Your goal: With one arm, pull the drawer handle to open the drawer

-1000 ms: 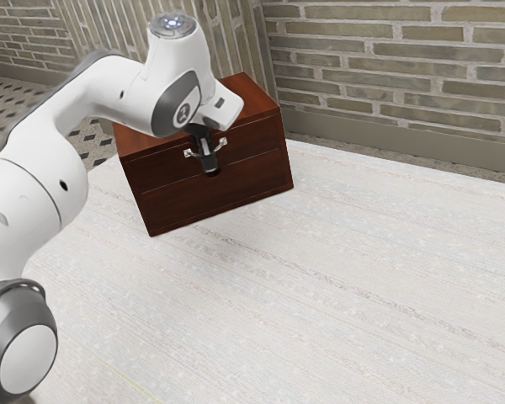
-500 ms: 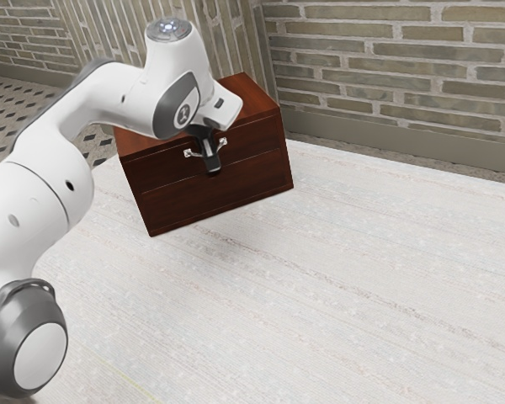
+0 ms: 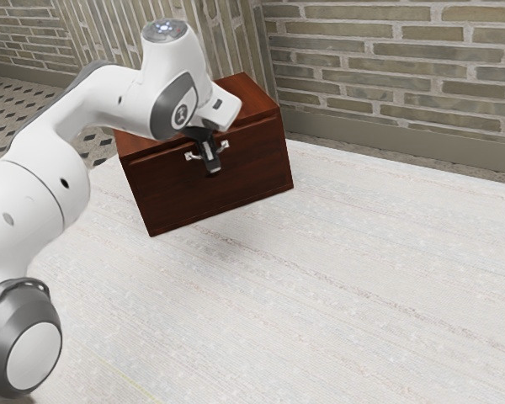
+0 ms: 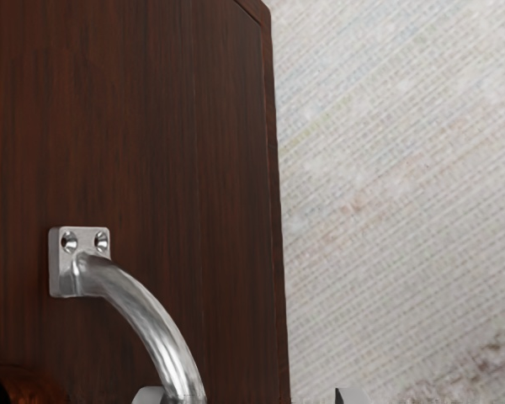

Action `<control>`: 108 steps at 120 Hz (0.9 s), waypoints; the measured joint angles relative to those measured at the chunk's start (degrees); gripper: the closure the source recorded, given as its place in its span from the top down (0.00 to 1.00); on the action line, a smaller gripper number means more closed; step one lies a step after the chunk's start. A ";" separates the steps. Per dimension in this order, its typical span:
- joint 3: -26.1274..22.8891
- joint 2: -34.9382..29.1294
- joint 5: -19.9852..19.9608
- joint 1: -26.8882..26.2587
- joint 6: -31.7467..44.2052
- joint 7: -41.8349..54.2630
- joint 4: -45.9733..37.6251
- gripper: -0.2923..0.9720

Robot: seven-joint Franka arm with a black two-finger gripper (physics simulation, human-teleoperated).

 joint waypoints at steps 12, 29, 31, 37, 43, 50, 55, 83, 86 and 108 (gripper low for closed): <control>-0.03 -1.01 -0.07 -0.10 -0.04 -0.07 -1.68 0.37; -0.17 -3.02 -0.11 -0.45 -0.02 -0.18 -4.51 0.36; -0.20 -3.21 -0.11 -0.50 0.00 -0.19 -4.80 0.36; -0.27 -3.56 -0.14 -0.63 0.04 -0.23 -5.35 0.36; -0.38 -4.18 -0.17 -0.78 0.08 -0.29 -6.22 0.36; -0.41 -4.60 -0.19 -1.09 0.14 -0.37 -6.89 0.36; -0.48 -4.86 -0.22 -1.36 0.21 -0.42 -7.41 0.36; -0.63 -8.21 -0.24 -2.84 1.43 -0.80 -12.72 0.36; -0.63 -8.66 -0.24 -3.03 1.57 -0.86 -13.35 0.36; -0.61 -12.20 -0.07 -4.77 2.32 -1.42 -17.86 0.35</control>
